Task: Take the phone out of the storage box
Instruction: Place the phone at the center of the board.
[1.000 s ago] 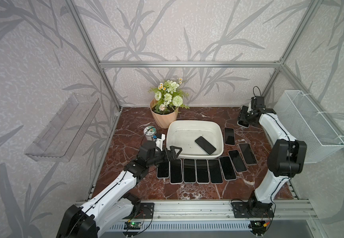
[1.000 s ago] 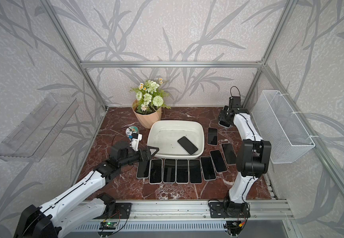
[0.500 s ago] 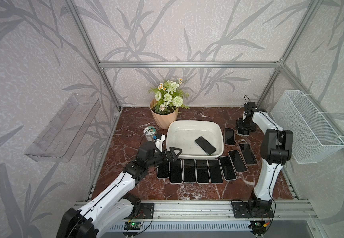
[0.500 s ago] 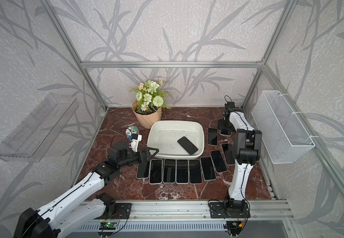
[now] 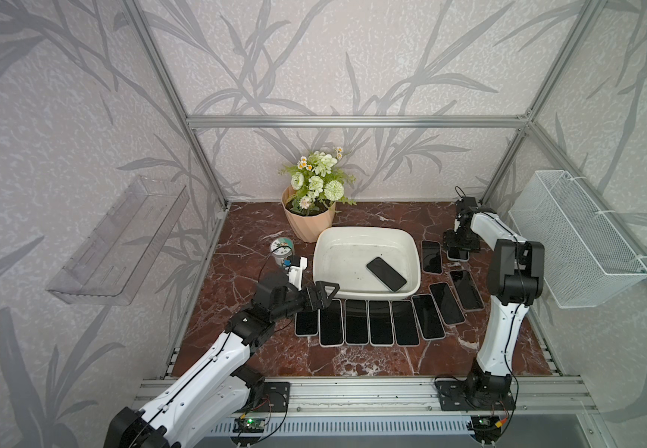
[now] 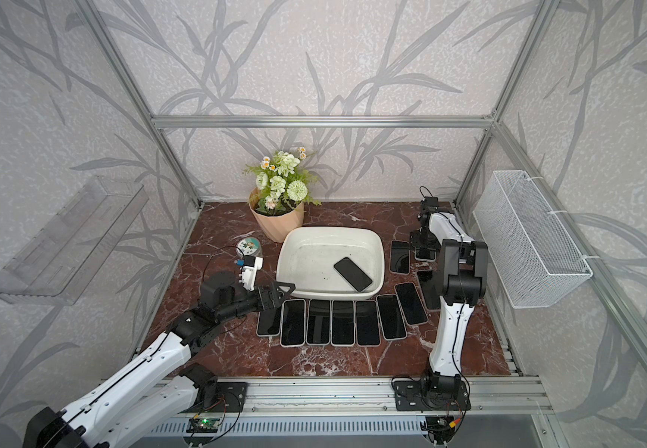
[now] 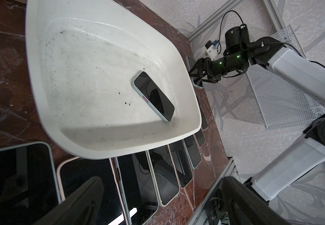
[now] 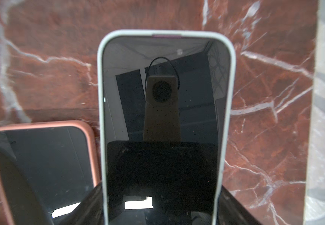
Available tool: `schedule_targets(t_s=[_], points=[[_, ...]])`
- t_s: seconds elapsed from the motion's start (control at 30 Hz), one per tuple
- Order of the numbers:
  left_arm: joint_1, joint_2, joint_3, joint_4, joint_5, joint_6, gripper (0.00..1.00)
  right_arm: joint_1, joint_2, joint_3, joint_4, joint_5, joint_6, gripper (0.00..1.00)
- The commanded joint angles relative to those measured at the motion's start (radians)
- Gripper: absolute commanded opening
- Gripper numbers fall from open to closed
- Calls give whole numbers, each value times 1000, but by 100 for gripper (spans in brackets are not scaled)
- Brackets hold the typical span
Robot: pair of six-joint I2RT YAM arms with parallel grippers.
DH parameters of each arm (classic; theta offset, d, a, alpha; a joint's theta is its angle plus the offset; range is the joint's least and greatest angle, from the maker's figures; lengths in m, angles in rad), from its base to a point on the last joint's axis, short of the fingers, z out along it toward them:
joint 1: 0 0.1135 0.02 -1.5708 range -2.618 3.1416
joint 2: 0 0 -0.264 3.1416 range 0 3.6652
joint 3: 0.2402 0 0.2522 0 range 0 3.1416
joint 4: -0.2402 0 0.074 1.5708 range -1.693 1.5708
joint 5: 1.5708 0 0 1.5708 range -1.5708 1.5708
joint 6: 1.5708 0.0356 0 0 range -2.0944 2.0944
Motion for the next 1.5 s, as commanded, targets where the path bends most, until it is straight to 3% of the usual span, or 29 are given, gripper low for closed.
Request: schedule_targets(t_s=[0.0,0.77,0.93,1.07,1.27,1.37,1.47], points=[[0,-25,-6,-33,-18,27,100,-8,18,28,-12,24,-10,77],[0,-62,8,-75,-34,12,100,-8,55,64,-48,-13,34,86],[-1,-54,50,-100,-30,19,100,-7,-41,75,-37,-28,114,89],[-3,-41,87,-115,-34,11,100,9,-255,-69,117,-36,180,90],[-33,26,143,-100,-51,-2,100,130,-571,-257,282,-208,188,91],[-59,63,166,-101,-63,-1,100,259,-601,-225,226,-314,89,92],[-70,74,166,-99,-66,-8,100,394,-558,-145,79,-289,-22,95]])
